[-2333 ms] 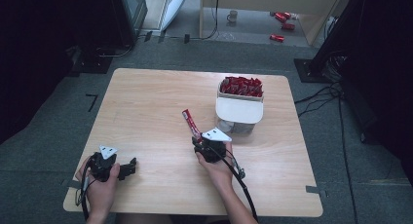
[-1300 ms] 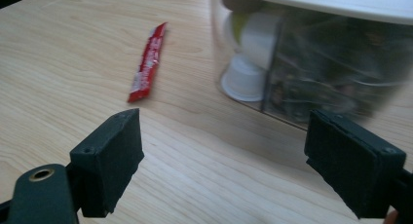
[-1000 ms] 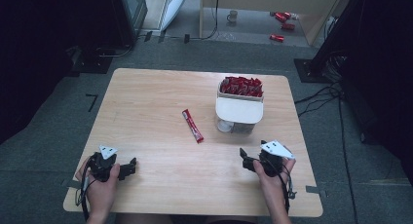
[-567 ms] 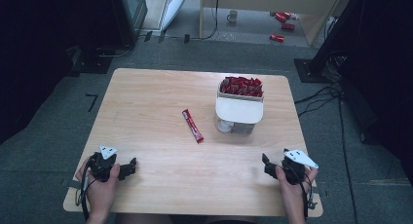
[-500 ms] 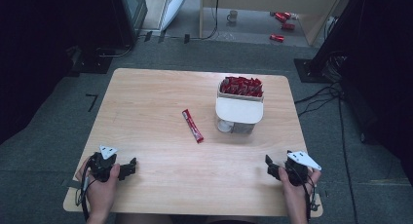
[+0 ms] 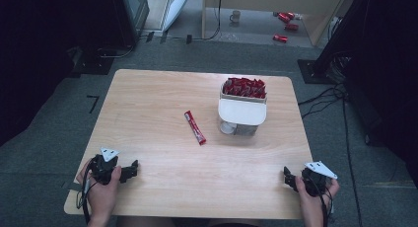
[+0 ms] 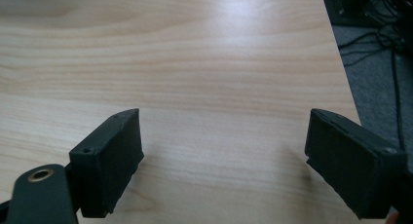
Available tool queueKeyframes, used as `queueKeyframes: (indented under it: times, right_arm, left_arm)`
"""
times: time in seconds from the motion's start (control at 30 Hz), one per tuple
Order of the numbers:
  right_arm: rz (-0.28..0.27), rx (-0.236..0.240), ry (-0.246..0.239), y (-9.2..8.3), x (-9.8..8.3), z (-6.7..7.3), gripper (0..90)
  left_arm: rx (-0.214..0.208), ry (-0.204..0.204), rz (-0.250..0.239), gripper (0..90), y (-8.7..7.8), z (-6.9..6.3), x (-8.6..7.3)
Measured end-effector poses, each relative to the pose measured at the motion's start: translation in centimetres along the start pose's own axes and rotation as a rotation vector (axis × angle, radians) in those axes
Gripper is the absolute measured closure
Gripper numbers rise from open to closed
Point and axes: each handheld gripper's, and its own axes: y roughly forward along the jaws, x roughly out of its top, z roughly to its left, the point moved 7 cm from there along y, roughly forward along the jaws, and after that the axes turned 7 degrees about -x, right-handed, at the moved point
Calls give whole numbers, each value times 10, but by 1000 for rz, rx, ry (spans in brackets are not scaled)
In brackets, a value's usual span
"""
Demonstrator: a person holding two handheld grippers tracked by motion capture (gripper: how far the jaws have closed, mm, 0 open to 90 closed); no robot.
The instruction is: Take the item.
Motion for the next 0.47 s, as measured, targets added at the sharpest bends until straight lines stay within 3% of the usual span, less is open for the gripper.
queueKeyframes:
  times: [0.47]
  right_arm:
    - [29,24,-7,2,-2,1,101]
  left_arm:
    - [0,0,0,0,0,0,0]
